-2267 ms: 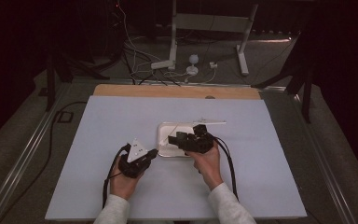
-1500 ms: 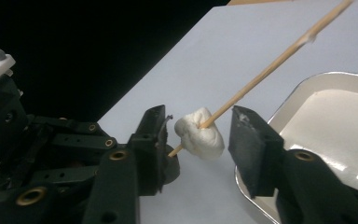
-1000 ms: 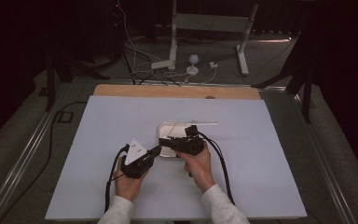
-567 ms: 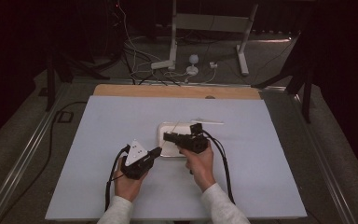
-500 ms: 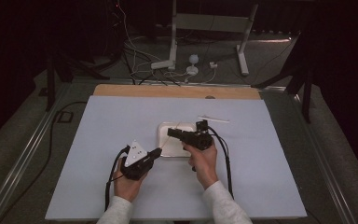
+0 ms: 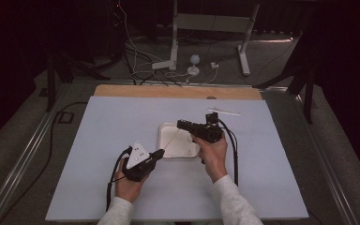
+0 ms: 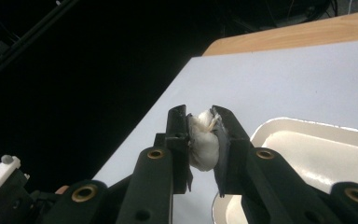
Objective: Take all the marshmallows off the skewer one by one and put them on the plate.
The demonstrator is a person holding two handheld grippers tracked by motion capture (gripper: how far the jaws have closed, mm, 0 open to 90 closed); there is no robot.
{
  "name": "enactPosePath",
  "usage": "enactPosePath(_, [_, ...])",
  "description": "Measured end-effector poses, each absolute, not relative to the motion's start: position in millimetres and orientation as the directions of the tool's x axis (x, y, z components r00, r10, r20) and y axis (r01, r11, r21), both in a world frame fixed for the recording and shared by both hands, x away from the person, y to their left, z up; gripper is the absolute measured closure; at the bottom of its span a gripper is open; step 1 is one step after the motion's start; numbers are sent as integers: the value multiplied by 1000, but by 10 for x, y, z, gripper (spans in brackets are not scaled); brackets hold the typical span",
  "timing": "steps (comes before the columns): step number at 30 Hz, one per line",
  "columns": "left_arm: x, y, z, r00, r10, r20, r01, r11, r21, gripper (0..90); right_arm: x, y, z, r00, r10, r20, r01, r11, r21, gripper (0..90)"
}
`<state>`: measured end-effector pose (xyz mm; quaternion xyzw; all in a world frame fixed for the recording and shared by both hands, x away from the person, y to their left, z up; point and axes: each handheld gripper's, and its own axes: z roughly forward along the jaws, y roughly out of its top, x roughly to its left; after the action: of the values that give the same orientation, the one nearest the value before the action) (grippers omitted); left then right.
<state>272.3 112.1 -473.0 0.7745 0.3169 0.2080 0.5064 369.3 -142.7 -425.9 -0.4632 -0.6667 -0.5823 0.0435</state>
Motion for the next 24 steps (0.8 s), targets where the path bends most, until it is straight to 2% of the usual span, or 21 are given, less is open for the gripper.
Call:
enactPosePath(6, [2714, 1135, -4728, 711, 703, 18, 278, -305, 911, 900, 3722, -1449, -4236, -556, 573, 602, 665, -127, 736, 787])
enactPosePath(8, [2705, 1132, -4762, 702, 710, 64, 285, -361, 888, 900, 3733, -1478, -4231, -545, 588, 598, 656, -145, 741, 794])
enactPosePath(9, [2698, 1158, -4806, 696, 715, 71, 295, -375, 879, 900, 3741, -1551, -4200, -518, 616, 594, 633, -191, 751, 797])
enactPosePath(11, [2715, 1245, -4832, 684, 729, 22, 324, -331, 886, 900, 3806, -1783, -4109, -491, 598, 633, 625, -264, 735, 797])
enactPosePath(14, [2754, 1288, -4782, 666, 746, -21, 328, -267, 906, 900, 3813, -1906, -3973, -531, 643, 552, 612, -159, 775, 791])
enactPosePath(16, [2755, 1279, -4779, 659, 752, -18, 331, -268, 905, 900, 3782, -1865, -3966, -561, 670, 487, 595, -83, 800, 785])
enactPosePath(24, [2769, 1307, -4770, 643, 765, -40, 345, -242, 907, 900, 3776, -1578, -4261, -584, 736, 343, 596, 101, 797, 760])
